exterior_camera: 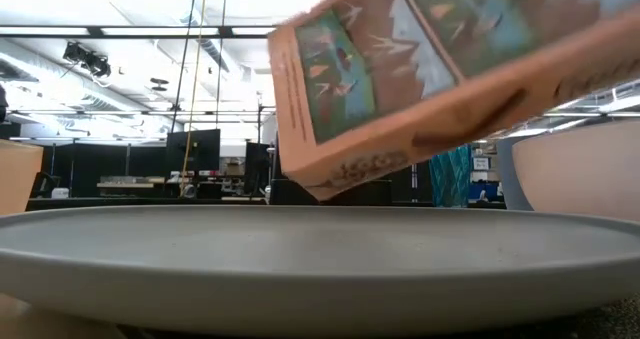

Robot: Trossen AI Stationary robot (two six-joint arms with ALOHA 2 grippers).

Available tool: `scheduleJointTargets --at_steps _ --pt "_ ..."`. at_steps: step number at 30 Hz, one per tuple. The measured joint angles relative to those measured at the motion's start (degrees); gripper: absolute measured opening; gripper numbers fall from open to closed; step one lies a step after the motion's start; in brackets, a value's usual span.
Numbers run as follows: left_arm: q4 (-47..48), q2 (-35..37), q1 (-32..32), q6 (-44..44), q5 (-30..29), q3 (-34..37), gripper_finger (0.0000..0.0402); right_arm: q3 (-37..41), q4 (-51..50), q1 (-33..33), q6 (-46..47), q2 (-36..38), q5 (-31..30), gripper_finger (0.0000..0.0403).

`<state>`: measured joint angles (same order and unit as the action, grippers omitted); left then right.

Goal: Arrange a breakfast setting
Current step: Pour the cereal into the light orange bowl on the table mat

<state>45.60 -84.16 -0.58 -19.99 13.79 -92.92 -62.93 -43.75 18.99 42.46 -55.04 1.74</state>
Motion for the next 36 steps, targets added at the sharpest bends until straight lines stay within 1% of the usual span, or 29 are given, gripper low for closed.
scheduleJointTargets --at_steps 3,5,7,10,13,16,19,21,24,28,31,36 --pt "0.4 -6.1 0.7 1.5 -3.7 -7.8 0.0314 -1.5 0.1 -1.6 -2.5 -1.9 2.9 0.001" --pt "0.8 -10.6 0.9 3.7 -3.8 -13.5 0.0314 -2.3 -0.1 -2.4 -3.8 -3.3 4.8 0.001" --pt "2.2 -15.2 0.7 4.2 -2.0 -19.2 0.0314 -3.1 -0.5 -2.9 -5.1 -4.3 5.7 0.001" --pt "7.4 -21.3 -0.3 4.2 2.7 -25.8 0.0314 -4.8 -1.0 -3.5 -6.8 -5.9 6.7 0.001" --pt "11.8 -25.9 -0.4 8.0 5.1 -30.7 0.0314 -6.8 -1.4 -4.1 -7.9 -6.9 7.2 0.001" --pt "14.2 -28.5 0.2 12.0 6.7 -33.9 0.0314 -8.8 -2.4 -4.3 -8.5 -7.8 7.1 0.001" --pt "15.2 -30.3 0.2 12.9 12.4 -35.2 0.0314 -11.0 -4.2 -4.3 -9.5 -8.3 6.3 0.001" --pt "15.6 -30.4 0.1 13.1 14.9 -35.2 0.0314 -12.3 -5.4 -4.3 -10.2 -8.6 5.7 0.001" --pt "15.1 -30.4 0.1 14.6 15.3 -35.4 0.0307 -14.0 -6.0 -4.8 -11.4 -8.8 5.0 0.001" --pt "15.1 -30.5 0.1 14.4 14.5 -35.3 0.0269 -15.3 -5.6 -6.0 -12.7 -8.9 4.9 0.001" --pt "14.7 -30.5 0.1 14.3 13.5 -35.3 0.0227 -15.9 -5.7 -6.9 -13.2 -9.4 6.4 0.001" --pt "14.4 -30.5 -0.3 12.6 13.1 -35.3 0.0144 -16.0 -5.2 -7.9 -13.1 -9.9 9.1 0.001"
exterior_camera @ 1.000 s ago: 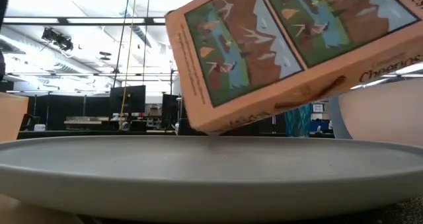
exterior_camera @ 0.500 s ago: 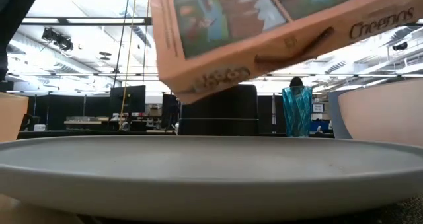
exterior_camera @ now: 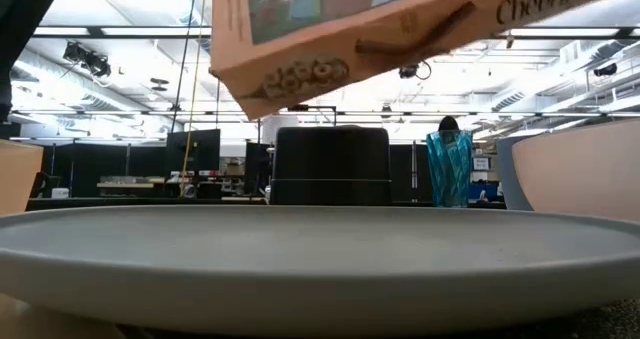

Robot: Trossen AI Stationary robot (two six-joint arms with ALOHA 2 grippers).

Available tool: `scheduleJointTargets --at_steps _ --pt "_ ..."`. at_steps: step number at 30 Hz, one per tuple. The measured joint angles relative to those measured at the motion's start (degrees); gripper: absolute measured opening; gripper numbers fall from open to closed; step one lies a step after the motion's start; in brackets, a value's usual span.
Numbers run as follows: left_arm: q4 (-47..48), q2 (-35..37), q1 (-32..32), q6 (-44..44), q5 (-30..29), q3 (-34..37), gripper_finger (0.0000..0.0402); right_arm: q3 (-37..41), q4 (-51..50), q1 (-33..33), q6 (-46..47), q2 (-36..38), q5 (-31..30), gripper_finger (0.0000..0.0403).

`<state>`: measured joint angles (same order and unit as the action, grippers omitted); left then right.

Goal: Arrange a breakfast setting
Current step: Pour the cereal into the light orange bowl on the table mat

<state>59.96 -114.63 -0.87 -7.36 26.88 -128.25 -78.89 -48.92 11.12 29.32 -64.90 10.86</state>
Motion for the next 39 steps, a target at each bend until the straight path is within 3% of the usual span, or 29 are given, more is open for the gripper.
scheduleJointTargets --at_steps 4,7,13,16,22,29,35,39 --pt "0.0 0.0 -0.4 -0.6 0.2 0.0 0.0064 0.0 3.1 -0.2 0.1 0.0 0.8 0.002" --pt "-0.5 0.0 -0.5 0.7 0.0 0.0 0.0014 0.0 5.3 -0.3 0.1 0.6 1.0 0.005" --pt "-0.4 0.3 -0.5 1.2 0.0 0.0 0.001 -2.0 3.4 -1.7 2.4 3.2 1.0 0.0134" --pt "0.0 1.3 -0.2 2.5 -1.5 0.1 0.0006 -5.6 -0.9 -2.0 2.6 4.9 -1.5 0.0158" --pt "0.1 4.7 -1.7 5.1 -4.1 0.1 0.0006 -11.1 -6.6 -2.1 1.0 9.1 -10.4 0.0162" --pt "-1.1 5.1 -2.9 5.5 -4.6 0.1 0.0006 -11.6 -8.7 -2.1 0.0 14.9 -18.1 0.0162" --pt "-10.0 5.7 -3.1 5.5 -4.6 6.1 0.0006 -11.6 -8.8 -2.1 -1.5 16.7 -22.3 0.0162" --pt "-22.6 7.6 -3.1 3.3 -4.6 13.9 0.0006 -11.5 -8.8 -2.1 -3.5 16.5 -23.9 0.0162"
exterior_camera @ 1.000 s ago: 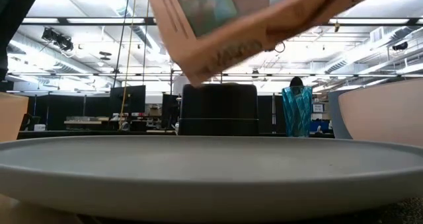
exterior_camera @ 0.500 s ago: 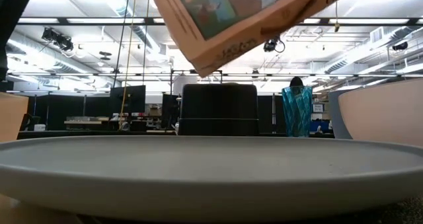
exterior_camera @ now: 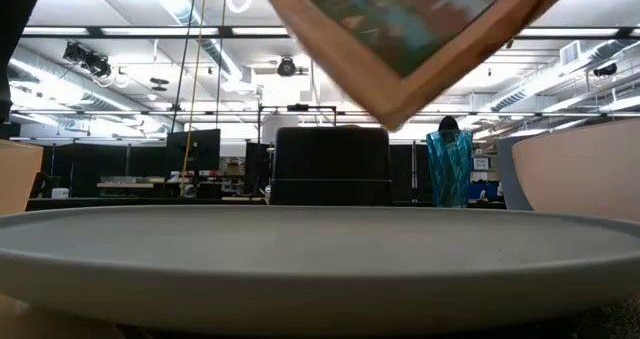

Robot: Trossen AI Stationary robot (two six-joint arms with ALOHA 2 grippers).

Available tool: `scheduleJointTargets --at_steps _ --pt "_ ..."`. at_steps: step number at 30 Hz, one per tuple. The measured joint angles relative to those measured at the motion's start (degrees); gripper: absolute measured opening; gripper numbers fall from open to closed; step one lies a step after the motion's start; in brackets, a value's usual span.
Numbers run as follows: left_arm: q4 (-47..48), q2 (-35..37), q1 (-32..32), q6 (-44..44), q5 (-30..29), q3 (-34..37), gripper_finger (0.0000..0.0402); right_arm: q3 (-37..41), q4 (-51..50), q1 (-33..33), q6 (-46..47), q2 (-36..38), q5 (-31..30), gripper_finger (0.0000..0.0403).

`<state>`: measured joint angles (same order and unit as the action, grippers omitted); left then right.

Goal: Arrange a breakfast setting
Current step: Pour the cereal into the light orange bowl on the table mat

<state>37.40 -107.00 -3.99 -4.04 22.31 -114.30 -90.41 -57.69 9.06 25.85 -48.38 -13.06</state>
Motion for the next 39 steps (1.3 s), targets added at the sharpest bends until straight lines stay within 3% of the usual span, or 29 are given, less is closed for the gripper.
scheduleJointTargets --at_steps 8,14,18,27,34,39 --pt "-22.6 10.2 -0.1 -7.8 -4.3 21.0 0.0006 0.0 -1.0 0.0 -4.1 -0.1 -4.4 0.0161" --pt "-36.4 19.7 0.5 -13.8 -16.4 36.7 0.0006 1.0 -0.7 -0.2 -5.9 -0.1 -8.3 0.0161" --pt "-37.2 25.7 1.9 -14.4 -26.0 42.7 0.0006 2.4 1.0 -0.2 -5.9 -0.6 -8.1 0.0162" --pt "-36.6 37.7 2.6 -17.1 -39.7 53.9 0.0006 5.0 3.7 -0.2 -6.7 -0.7 -7.8 0.0162" --pt "-35.9 47.4 6.2 -20.3 -57.3 64.2 0.0007 5.0 3.6 -0.2 -5.1 -1.1 -5.3 0.0162" --pt "-35.0 53.4 8.1 -22.3 -64.0 67.8 0.0008 5.0 3.6 -0.2 -5.1 -1.4 -5.2 0.0162"
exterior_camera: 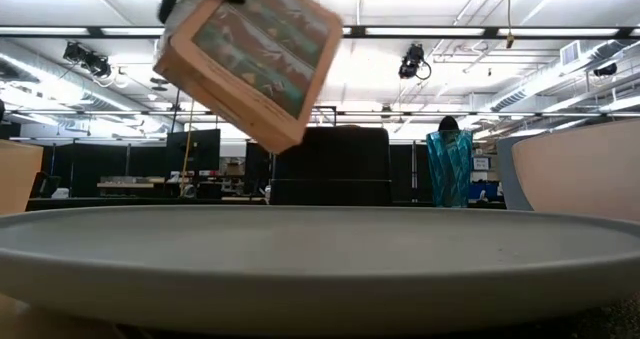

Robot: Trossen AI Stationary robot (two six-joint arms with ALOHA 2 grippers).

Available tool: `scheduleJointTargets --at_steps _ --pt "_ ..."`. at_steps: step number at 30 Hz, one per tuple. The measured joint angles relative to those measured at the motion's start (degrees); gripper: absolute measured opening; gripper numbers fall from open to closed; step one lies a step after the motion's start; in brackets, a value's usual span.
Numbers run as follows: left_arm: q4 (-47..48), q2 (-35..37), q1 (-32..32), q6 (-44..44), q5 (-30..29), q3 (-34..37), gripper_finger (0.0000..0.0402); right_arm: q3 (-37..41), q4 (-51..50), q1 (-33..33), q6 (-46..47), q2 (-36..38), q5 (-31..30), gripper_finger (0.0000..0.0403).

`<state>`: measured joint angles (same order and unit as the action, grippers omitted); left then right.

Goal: Arrange a breakfast setting
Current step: Pour the cereal into the light orange bowl on the table mat

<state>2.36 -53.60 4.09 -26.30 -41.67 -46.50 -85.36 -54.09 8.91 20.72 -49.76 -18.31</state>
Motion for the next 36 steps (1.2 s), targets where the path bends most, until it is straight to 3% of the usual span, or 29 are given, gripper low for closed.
scheduleJointTargets --at_steps 6,10,16,20,25,32,36 --pt "8.8 5.2 2.6 -0.2 -14.7 0.1 0.001 0.0 0.0 0.0 -0.1 -0.5 0.0 0.0162" --pt "20.1 6.8 2.5 -5.6 -24.7 0.1 0.0011 0.0 0.0 0.0 -0.7 -0.9 0.0 0.0162" --pt "41.0 6.8 -1.3 -22.7 -28.2 0.2 0.0012 0.0 0.0 0.0 -1.4 -2.3 0.0 0.0162" --pt "48.6 6.8 -3.6 -29.0 -31.5 0.2 0.0012 0.0 0.0 0.0 -2.4 -3.4 0.8 0.0162" --pt "52.0 6.8 -6.7 -32.9 -35.1 0.6 0.0012 0.0 0.6 0.0 -3.5 -4.7 1.0 0.0162" --pt "44.8 7.2 -9.4 -38.3 -33.9 9.8 0.0012 0.0 3.5 0.0 -4.0 -5.8 2.1 0.0162" --pt "40.0 7.2 -9.5 -36.1 -35.3 12.4 0.0013 0.0 3.5 0.0 -2.1 -5.9 3.0 0.0162"
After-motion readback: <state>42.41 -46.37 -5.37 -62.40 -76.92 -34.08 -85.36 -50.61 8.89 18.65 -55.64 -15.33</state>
